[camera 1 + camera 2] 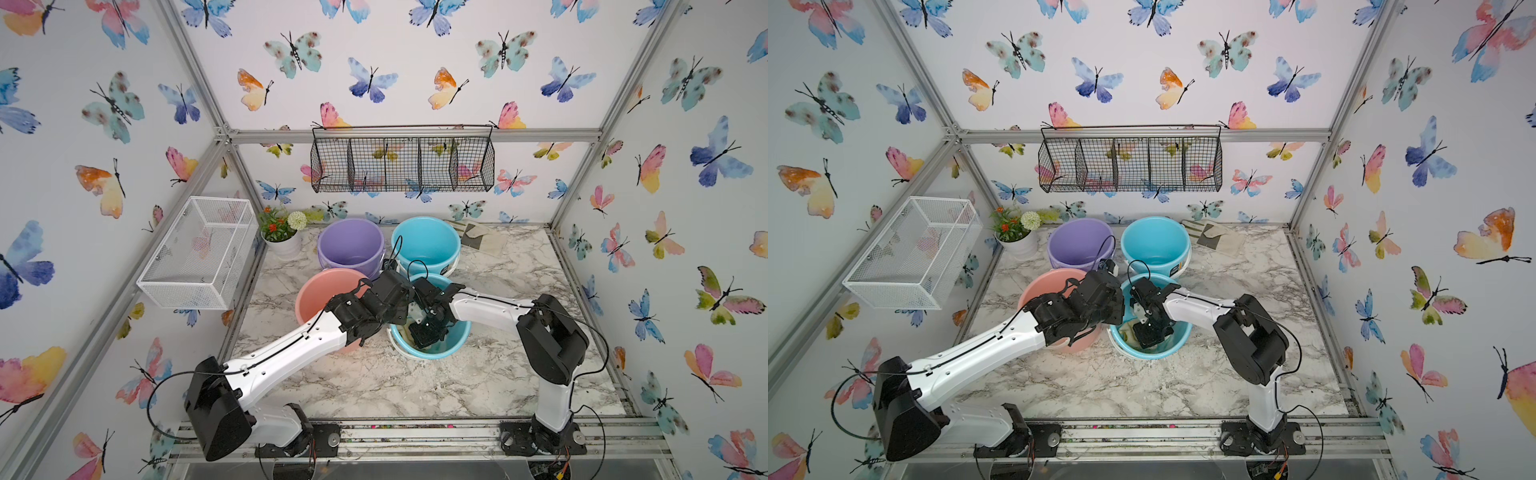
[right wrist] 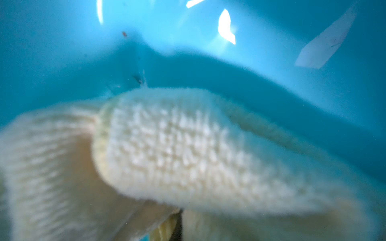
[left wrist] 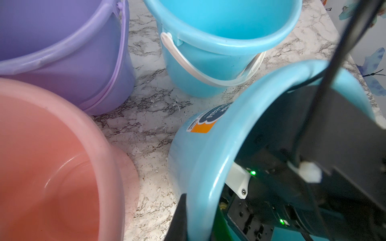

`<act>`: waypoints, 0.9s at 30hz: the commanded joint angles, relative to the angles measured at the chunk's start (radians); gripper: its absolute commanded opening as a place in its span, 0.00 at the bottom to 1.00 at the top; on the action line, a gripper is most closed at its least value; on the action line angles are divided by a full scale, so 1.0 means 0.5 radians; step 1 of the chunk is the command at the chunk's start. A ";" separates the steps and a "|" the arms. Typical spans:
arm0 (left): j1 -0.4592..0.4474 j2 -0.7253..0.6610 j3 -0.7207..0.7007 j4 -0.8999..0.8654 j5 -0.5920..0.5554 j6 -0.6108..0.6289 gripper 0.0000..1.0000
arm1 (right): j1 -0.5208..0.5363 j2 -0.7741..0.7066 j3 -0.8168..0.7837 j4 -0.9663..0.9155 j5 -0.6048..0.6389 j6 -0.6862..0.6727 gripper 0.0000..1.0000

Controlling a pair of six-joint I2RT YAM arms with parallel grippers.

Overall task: Wipe the inside of the bucket with a cloth
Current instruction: Wipe the dirt from the inside of the bucket.

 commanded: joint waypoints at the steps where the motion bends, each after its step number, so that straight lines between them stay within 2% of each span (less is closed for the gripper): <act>1: -0.052 -0.047 0.016 0.095 0.094 0.070 0.00 | -0.001 0.019 -0.084 -0.088 0.013 0.046 0.02; 15: -0.050 -0.056 -0.012 0.078 0.064 0.058 0.00 | -0.001 -0.622 0.095 -0.750 -0.191 -0.056 0.02; 20: -0.051 -0.044 -0.006 0.082 0.067 0.058 0.00 | 0.000 -0.701 0.146 -0.836 -0.306 -0.074 0.02; 27: -0.051 -0.031 -0.006 0.082 0.081 0.058 0.00 | 0.000 -0.828 0.152 -0.689 -0.494 0.011 0.02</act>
